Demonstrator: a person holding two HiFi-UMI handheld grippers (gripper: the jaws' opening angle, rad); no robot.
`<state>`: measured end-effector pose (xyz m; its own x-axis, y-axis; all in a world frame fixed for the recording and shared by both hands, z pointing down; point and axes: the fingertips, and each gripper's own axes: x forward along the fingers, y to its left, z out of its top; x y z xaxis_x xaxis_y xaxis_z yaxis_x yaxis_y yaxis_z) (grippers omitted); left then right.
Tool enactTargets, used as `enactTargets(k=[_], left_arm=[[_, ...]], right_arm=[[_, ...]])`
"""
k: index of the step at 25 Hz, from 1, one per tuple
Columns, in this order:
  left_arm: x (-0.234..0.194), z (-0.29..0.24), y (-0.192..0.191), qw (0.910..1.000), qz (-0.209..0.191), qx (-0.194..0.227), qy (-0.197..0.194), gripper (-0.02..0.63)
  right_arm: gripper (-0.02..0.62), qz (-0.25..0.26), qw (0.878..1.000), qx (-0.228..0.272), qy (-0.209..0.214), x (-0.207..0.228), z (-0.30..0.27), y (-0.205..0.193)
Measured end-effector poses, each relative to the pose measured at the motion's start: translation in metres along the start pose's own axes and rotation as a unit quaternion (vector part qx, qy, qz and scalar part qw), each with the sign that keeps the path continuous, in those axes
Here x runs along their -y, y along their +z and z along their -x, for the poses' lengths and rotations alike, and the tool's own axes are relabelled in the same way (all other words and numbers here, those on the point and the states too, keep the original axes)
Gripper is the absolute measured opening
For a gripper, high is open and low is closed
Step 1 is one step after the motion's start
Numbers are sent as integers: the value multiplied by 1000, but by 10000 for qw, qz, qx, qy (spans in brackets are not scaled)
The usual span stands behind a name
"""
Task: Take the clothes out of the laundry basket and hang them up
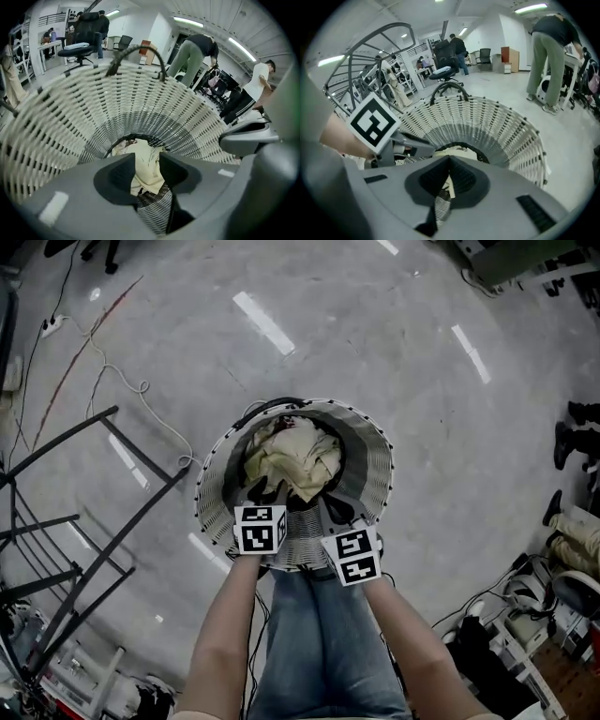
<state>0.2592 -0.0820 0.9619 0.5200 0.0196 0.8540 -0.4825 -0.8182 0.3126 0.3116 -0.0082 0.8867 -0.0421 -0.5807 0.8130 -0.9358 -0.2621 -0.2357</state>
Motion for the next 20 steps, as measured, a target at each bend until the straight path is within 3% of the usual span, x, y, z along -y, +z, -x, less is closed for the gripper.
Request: enactTargets(k=[6, 10, 15, 17, 20], left_arm=[[-35, -68, -31, 9992, -35, -254, 294, 267], [-50, -107, -49, 9986, -234, -288, 384, 288], [-75, -140, -65, 9981, 241, -285, 491, 288], [-83, -145, -66, 9975, 365, -304, 521, 260], [-78, -140, -64, 9975, 313, -422, 470, 44]], right_arm=[[3, 8, 9999, 150, -45, 16, -53, -6], [3, -87, 9998, 159, -120, 29, -80, -17], [3, -12, 9998, 176, 44, 33, -102, -20], [3, 200, 9994, 246, 130, 34, -106, -12], [3, 45, 9995, 322, 35, 41, -98, -4]])
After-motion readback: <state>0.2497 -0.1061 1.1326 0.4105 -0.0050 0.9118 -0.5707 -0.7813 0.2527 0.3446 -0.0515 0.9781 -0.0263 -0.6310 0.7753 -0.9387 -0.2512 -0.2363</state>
